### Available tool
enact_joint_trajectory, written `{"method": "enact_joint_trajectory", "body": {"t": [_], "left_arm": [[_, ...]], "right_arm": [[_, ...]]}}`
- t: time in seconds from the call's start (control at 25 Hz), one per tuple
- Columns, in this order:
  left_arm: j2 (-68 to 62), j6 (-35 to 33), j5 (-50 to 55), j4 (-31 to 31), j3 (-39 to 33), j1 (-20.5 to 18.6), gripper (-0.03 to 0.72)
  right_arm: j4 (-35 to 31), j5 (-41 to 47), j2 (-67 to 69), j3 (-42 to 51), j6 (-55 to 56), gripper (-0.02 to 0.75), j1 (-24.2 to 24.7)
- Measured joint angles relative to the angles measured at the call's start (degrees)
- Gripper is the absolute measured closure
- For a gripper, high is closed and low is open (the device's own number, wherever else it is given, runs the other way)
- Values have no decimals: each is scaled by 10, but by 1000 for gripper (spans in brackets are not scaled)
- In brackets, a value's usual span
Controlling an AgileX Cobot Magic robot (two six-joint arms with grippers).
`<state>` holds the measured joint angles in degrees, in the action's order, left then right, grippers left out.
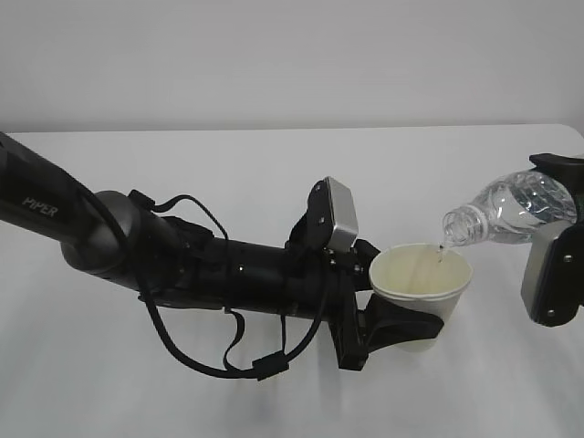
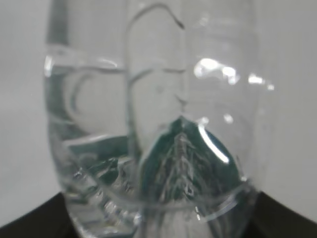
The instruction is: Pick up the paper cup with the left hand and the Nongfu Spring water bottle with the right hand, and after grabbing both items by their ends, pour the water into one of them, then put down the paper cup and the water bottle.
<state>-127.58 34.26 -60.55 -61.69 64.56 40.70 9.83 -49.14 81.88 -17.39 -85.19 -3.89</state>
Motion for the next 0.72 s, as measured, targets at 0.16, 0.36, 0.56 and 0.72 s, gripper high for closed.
{"method": "enact_joint_trajectory", "body": {"t": [0.16, 0.36, 0.56, 0.72], "left_arm": [[0, 0, 0, -1, 0, 0, 249], [0, 0, 0, -2, 0, 0, 250], [0, 1, 0, -2, 0, 0, 250], [0, 1, 0, -2, 0, 0, 250]], "right_arm": [[0, 0, 0, 0, 0, 309, 0], [0, 0, 0, -1, 0, 308, 0], [0, 0, 0, -2, 0, 308, 0], [0, 0, 0, -2, 0, 309, 0]]}}
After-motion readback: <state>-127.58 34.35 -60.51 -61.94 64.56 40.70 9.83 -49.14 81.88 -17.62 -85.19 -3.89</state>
